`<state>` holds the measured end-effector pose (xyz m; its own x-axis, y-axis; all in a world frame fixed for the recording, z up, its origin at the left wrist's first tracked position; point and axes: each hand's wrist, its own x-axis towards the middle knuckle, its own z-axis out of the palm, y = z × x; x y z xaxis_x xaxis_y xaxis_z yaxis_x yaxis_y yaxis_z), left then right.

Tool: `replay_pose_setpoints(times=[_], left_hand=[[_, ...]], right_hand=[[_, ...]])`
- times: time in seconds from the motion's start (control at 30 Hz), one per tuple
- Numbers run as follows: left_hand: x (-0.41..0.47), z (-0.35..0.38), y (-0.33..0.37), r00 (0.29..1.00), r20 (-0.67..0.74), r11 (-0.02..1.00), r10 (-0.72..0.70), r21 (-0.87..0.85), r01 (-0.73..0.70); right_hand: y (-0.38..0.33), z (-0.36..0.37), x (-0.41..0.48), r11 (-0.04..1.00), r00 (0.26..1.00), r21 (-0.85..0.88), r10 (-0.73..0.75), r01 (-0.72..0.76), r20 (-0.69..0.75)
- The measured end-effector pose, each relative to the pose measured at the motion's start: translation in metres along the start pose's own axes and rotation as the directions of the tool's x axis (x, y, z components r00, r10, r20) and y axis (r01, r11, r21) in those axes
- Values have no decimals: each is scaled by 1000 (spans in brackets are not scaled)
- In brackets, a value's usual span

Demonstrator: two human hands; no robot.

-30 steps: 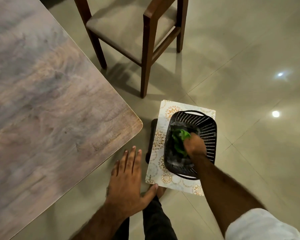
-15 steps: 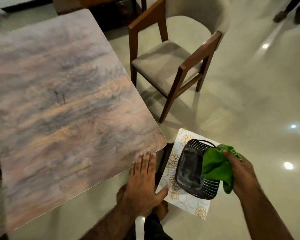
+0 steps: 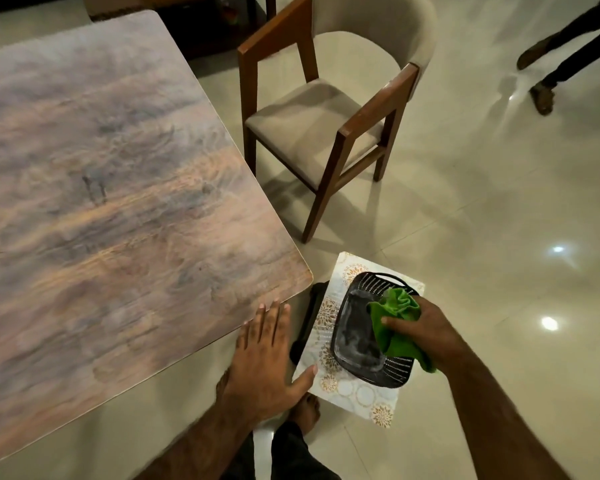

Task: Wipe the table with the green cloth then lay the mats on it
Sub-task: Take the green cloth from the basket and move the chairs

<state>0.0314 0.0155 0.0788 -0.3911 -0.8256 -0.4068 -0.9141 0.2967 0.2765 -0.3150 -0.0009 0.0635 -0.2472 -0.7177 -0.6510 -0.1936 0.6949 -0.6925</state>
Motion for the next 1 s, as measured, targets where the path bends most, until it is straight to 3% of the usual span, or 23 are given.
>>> replay_pose_setpoints(times=[0.07, 0.2, 0.3, 0.43, 0.63, 0.8, 0.93, 1.0], left_hand=[[0, 1, 0, 1000, 22, 1000, -13, 7, 12], [3, 8, -4, 998, 58, 999, -29, 28, 28], [9, 19, -8, 998, 56, 999, -38, 15, 37], [14, 47, -17, 999, 18, 998, -46, -37, 47], [10, 67, -17, 998, 57, 995, -39, -87, 44], [15, 84, -23, 1000, 19, 999, -23, -49, 24], [19, 95, -28, 1000, 1, 1000, -29, 9, 29], [16, 96, -29, 999, -7, 999, -40, 11, 41]], right_hand=[[4, 6, 15, 965, 997, -261, 6, 15, 83], [16, 25, 66, 780, 994, -624, 40, 33, 102], [35, 44, 115, 618, 996, -786, 53, 29, 78], [68, 71, 146, 447, 998, -894, -22, -45, -61], [120, 104, 136, 416, 997, -908, 29, 54, 72], [146, 125, 146, 545, 988, -824, 87, -157, -131], [140, 129, 157, 583, 993, -804, 55, -117, -105], [136, 123, 155, 552, 989, -826, -6, -119, -147]])
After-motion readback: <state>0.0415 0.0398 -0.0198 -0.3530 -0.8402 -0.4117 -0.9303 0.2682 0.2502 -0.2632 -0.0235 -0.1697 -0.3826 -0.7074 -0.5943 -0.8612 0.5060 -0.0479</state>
